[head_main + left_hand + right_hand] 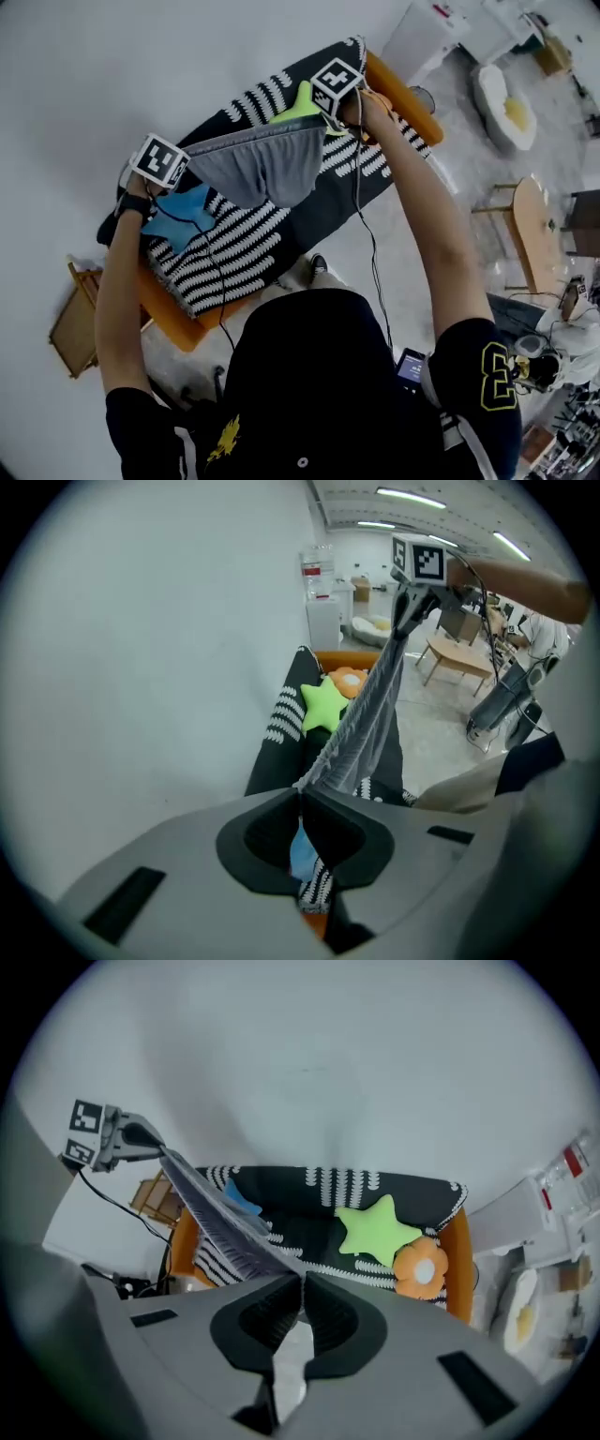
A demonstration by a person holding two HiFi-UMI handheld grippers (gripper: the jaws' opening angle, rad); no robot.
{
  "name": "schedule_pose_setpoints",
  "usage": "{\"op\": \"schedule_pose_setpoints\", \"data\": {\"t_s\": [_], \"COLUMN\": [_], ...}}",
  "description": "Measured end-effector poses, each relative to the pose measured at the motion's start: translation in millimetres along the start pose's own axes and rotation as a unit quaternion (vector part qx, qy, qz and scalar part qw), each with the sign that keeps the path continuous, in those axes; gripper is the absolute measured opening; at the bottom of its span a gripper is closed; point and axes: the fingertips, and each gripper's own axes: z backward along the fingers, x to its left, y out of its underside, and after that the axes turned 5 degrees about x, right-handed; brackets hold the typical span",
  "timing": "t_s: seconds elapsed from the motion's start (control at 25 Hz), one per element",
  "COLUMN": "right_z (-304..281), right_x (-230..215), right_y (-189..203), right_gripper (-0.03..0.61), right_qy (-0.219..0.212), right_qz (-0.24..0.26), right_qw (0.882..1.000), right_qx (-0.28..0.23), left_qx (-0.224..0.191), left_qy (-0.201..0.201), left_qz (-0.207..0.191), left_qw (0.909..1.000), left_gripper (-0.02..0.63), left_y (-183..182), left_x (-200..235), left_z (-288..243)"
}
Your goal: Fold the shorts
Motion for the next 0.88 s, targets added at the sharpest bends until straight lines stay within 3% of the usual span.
{"op": "schedule_pose_setpoints", "data": {"t_s": [0.24, 0.52, 0.88], "right_z": [2, -31, -27], "right_x": [-22, -36, -66], "right_y": [1, -29, -73], "right_gripper": [0.033, 0.034, 0.032], "right_qy": [-0.006, -0.003, 0.089], "right_qz": [-0.005, 0.003, 0.033], "right_qw": [1.0, 1.0, 0.992], "right_qx": [-0.013, -0.004, -0.079], "left_qx": [-0.013, -0.009, -0.065], "left_qy": [0.026, 0.029, -0.029], "left_qz": [0.028, 0.059, 0.08], "left_qw": [0.9992, 0.9978, 0.9943], "left_gripper": [0.026, 0.026, 0.026], "left_y": [-18, -27, -55], "left_x": [-1, 29, 57], "left_z": [-19, -48, -51]}}
